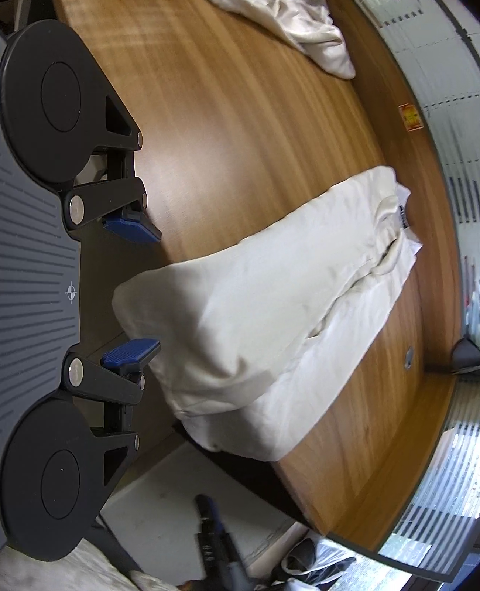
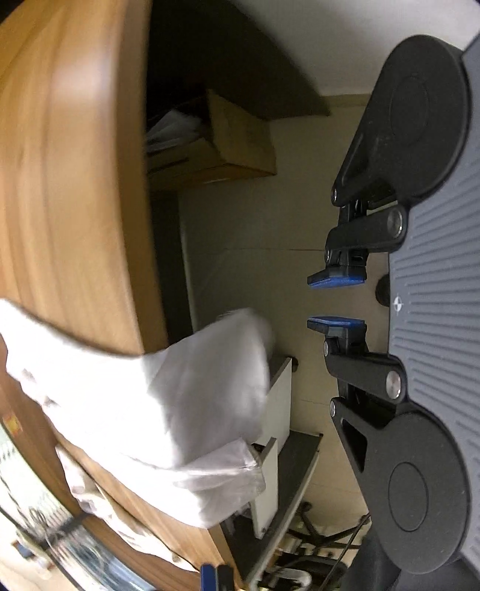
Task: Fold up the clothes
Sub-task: 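Open the right gripper and move both grippers to the shirt end at the desk edge, then grasp the shirt end with both grippers and fold it up toward the collar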
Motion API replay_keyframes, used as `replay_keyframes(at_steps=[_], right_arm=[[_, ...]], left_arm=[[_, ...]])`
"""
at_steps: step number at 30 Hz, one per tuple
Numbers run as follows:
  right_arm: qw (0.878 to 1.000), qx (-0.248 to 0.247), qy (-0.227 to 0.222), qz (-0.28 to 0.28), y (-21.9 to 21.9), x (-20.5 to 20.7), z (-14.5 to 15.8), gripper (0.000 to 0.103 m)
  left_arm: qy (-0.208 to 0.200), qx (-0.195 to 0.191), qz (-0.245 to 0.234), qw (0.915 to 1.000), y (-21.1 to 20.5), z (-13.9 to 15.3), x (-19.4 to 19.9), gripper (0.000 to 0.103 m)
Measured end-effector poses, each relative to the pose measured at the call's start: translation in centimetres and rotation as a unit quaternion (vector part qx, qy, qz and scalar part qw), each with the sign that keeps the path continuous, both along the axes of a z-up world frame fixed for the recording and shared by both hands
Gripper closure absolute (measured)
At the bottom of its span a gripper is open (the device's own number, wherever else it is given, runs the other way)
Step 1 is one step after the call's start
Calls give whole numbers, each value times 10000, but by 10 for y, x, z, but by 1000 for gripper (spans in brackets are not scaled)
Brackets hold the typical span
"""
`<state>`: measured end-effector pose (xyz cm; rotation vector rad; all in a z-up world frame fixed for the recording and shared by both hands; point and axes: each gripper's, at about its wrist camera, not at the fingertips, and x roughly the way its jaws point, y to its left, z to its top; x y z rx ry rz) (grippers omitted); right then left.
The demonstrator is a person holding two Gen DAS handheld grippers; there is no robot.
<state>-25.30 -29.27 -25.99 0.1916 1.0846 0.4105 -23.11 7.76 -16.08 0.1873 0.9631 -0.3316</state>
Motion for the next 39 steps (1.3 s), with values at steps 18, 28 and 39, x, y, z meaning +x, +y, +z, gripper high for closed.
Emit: replay_keyframes(at_steps=[18, 28, 39], right_arm=[[9959, 141, -235, 865, 47, 91, 18, 52], [9925, 985, 82, 717, 46, 109, 14, 89], [9751, 2125, -17, 633, 22, 122, 62, 100]], left_arm=[[296, -532, -215, 9979, 13, -71, 35, 42], [644, -1681, 227, 9834, 20, -65, 53, 90], [54, -1959, 9, 9806, 23, -2, 61, 97]])
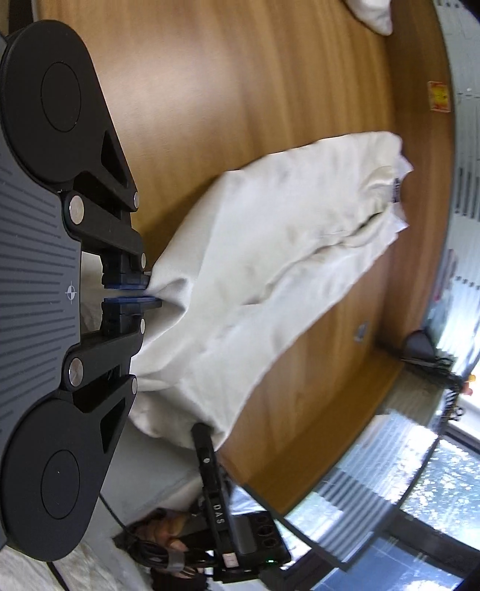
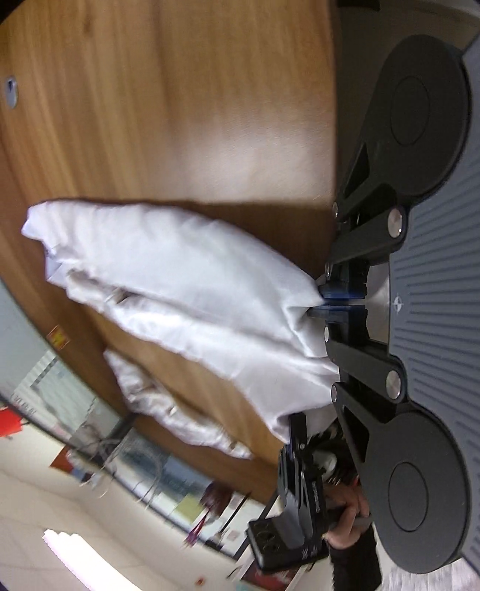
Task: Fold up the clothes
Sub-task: 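Grasp the shirt end with both grippers and fold it up toward the collar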
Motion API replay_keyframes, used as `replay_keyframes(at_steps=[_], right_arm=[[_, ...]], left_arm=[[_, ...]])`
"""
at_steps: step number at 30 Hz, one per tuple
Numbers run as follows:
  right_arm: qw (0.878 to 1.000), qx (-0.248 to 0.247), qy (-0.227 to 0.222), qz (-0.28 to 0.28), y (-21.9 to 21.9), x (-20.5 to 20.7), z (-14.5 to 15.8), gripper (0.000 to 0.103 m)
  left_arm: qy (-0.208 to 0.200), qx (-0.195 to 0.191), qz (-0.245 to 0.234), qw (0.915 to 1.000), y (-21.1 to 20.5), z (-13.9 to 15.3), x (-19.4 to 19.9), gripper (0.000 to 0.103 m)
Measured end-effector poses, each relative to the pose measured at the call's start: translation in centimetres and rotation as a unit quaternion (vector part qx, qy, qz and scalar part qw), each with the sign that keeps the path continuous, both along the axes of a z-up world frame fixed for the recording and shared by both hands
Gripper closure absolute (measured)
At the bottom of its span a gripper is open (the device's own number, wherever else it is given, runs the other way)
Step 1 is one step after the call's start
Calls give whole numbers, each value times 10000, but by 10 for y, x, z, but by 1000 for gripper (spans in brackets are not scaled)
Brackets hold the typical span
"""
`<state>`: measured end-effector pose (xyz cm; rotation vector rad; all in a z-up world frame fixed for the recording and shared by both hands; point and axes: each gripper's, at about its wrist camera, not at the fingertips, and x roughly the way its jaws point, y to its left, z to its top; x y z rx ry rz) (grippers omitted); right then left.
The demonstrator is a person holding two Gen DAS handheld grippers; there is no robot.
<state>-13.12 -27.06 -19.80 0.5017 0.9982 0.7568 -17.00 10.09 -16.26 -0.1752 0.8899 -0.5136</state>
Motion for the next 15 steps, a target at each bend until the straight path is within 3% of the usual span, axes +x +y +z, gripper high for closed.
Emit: replay_keyframes(at_steps=[8, 15], right_arm=[[9986, 215, -471, -141, 0, 41, 40, 100], [9961, -49, -794, -382, 9, 101, 59, 101]], left_arm=[[-347, -178, 374, 9985, 10, 33, 37, 97], [-571, -167, 815, 9949, 26, 42, 89, 97]])
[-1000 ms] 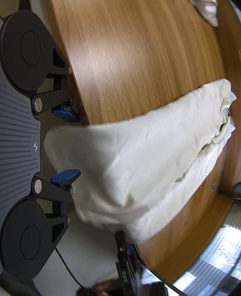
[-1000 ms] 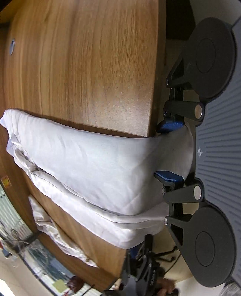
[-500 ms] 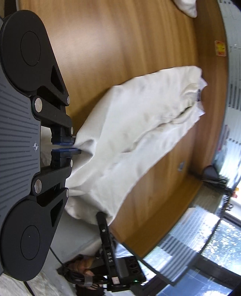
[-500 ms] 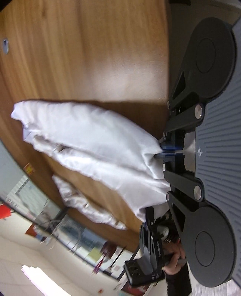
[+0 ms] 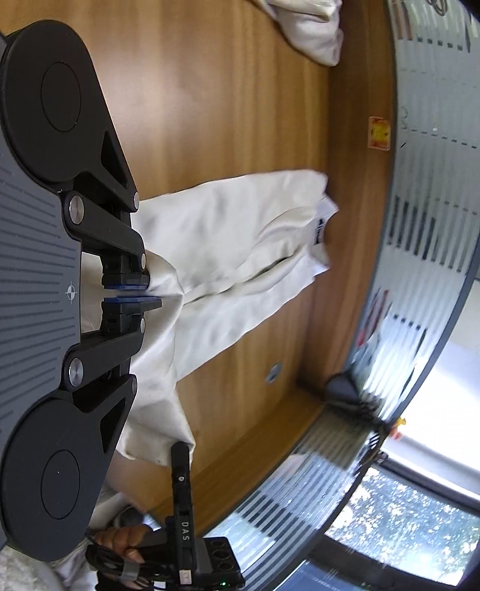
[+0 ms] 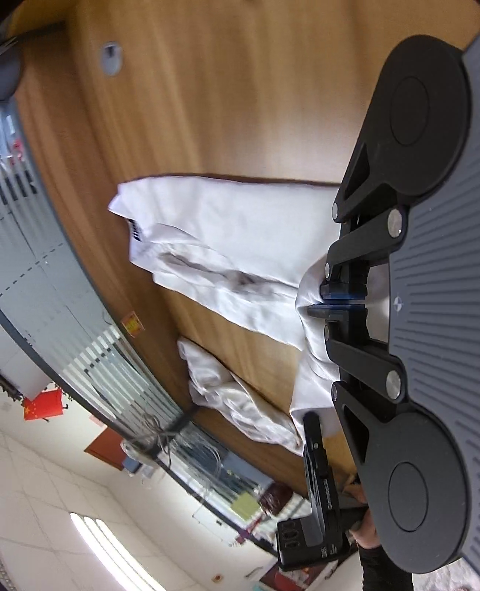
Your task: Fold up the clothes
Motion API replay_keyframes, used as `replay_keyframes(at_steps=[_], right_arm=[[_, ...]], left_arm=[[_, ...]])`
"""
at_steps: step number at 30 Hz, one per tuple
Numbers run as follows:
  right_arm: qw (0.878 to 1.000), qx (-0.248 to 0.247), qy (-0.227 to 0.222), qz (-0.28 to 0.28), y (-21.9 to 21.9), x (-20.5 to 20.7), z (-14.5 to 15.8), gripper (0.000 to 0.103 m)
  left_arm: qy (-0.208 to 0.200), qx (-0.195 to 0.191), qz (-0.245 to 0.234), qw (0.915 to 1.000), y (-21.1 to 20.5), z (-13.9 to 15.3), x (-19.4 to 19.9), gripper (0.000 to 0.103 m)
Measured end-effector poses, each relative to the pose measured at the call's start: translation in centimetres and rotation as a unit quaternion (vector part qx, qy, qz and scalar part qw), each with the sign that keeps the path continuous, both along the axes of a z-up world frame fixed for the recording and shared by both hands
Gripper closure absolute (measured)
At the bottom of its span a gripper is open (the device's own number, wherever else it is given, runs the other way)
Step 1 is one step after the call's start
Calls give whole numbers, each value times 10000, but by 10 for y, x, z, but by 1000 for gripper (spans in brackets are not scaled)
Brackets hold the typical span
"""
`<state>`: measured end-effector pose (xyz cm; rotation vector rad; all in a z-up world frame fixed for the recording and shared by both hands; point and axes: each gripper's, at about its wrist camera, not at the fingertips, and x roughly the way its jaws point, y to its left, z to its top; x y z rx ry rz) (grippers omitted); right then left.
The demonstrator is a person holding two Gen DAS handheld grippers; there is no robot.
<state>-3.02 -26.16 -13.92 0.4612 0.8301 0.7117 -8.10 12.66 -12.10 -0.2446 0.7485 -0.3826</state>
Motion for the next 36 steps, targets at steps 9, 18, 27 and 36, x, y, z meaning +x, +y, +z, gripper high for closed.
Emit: replay_keyframes(at_steps=[9, 18, 27, 36], right_arm=[[9990, -442, 74, 58, 16, 88, -8, 101], [9975, -664, 227, 72, 28, 164, -29, 101], [9923, -1003, 654, 317, 37, 190, -55, 93], [9828, -1696, 178, 713, 24, 144, -14, 69]], left_arm=[[49, 169, 108, 9998, 13, -10, 76, 98], [144, 267, 239, 9993, 21, -22, 136, 98], [588, 766, 278, 9949, 17, -48, 154, 84], [385, 953, 341, 9941, 7, -12, 106, 59]])
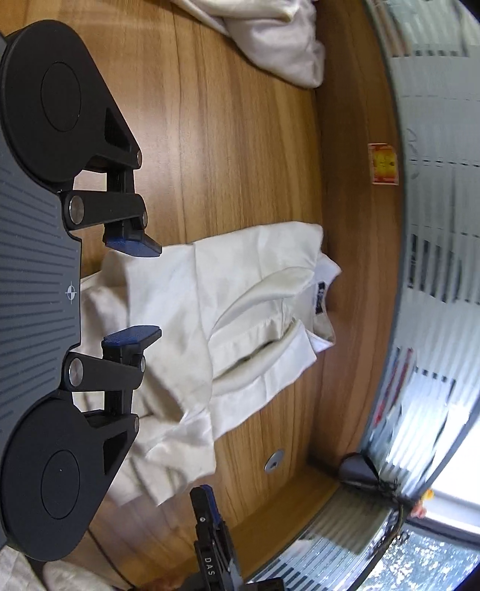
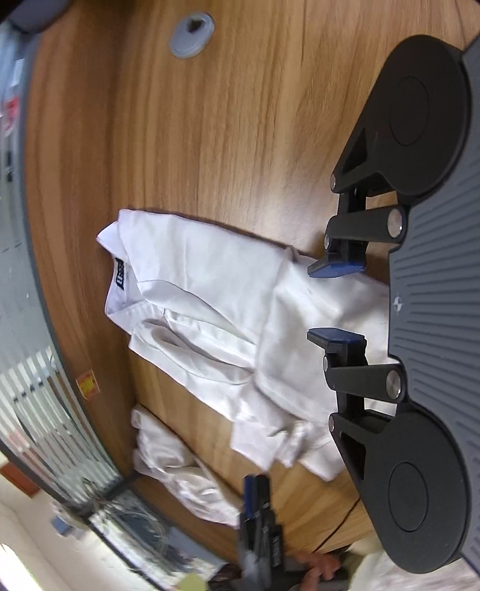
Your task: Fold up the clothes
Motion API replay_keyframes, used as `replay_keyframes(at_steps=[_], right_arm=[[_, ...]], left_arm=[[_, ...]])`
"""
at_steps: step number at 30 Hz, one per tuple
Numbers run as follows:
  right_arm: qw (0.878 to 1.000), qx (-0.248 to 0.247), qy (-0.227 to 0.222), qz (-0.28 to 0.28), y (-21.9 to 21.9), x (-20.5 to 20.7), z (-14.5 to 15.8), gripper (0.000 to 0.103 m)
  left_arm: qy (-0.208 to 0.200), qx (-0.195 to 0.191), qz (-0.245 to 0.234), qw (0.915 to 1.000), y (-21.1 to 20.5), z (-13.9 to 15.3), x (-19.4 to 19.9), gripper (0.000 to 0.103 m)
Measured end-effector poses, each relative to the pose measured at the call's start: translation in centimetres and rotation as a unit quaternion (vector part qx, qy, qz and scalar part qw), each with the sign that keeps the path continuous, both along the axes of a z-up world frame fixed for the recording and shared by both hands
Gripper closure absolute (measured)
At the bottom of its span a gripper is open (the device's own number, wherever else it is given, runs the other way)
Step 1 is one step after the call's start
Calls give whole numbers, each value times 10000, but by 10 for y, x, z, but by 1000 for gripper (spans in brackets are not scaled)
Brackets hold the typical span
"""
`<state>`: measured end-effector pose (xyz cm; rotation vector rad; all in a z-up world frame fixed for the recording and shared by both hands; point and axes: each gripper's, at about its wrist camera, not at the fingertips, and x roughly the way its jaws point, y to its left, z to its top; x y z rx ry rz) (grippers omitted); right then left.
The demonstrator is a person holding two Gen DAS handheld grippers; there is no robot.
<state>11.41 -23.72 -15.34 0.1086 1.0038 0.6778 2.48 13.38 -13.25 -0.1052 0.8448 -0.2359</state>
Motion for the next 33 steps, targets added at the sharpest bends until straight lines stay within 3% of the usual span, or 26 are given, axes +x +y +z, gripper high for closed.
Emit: replay_keyframes(at_steps=[5, 9, 17, 19, 22, 26, 29, 32, 33], right_arm=[[9995, -275, -49, 150, -12, -19, -4, 70], [9998, -93, 26, 182, -23, -27, -15, 70], [9951, 870, 447, 131, -35, -11, -43, 73], [9925, 1083, 567, 92, -37, -8, -46, 78], [9906, 1233, 561, 191, -33, -12, -41, 78], [9920, 1085, 362, 534, -22, -28, -25, 78], [9938, 811, 140, 746, -11, -39, -14, 78], [9957, 453, -106, 807, 0, -46, -9, 93], [9963, 272, -191, 795, 4, -47, -8, 100]], left_arm=[[-116, 1, -108, 9999, -27, 5, -24, 58], [-99, 157, -323, 9993, -52, 0, -30, 58], [14, 37, -237, 9997, -62, -2, -43, 58], [29, 70, -234, 9997, -60, 0, -45, 58], [-20, 82, -257, 9996, -59, 6, -47, 58], [-165, 80, -430, 9989, -67, 15, -42, 58], [-260, 28, -679, 9974, -81, 18, -26, 50], [-225, 56, -1014, 9946, -102, 19, -1, 54], [-144, 62, -1151, 9932, -111, 18, 9, 62]])
